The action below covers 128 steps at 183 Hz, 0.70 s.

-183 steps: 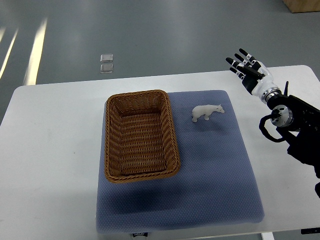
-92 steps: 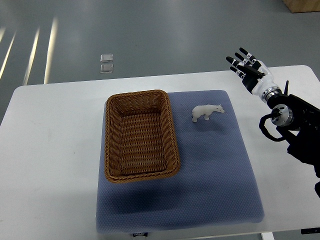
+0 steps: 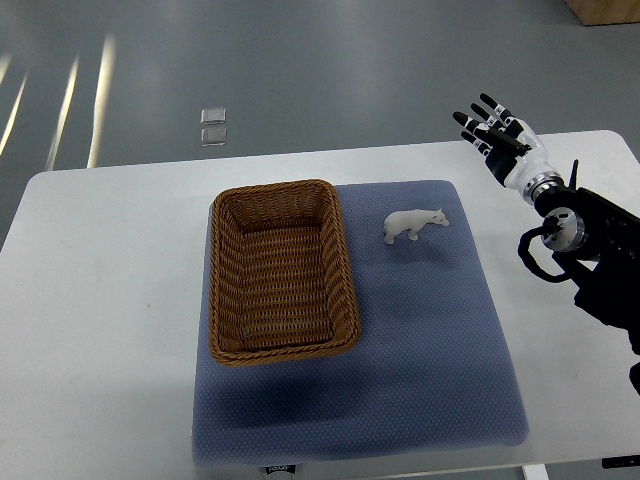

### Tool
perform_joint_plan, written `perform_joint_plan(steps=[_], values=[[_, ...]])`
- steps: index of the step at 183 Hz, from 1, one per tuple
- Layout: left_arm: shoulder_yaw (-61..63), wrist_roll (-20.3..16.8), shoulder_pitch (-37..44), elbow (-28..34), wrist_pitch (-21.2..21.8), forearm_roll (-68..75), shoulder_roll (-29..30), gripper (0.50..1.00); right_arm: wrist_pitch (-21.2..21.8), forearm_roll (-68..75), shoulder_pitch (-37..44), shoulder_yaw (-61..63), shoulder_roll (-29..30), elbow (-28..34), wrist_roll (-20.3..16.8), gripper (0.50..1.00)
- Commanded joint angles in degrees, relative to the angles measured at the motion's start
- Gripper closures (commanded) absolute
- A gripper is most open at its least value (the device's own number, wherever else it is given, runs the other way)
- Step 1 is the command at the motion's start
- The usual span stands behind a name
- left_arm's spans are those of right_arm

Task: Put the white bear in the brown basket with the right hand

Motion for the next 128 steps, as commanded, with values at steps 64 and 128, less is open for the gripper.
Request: perform_joint_plan(steps=[64,128], values=[[0.00,0.00,0.00,0.00,0.00,0.00,0.00,0.500,0.26,0.00,-0.09,-0.10,0.00,0.08,-0.09,0.568],[0.00,0.00,0.00,-0.17,0.00,0.00,0.00,0.500,0.34,-0.09,-0.27,-0.81,-0.18,0.08,-0.01,0.568]])
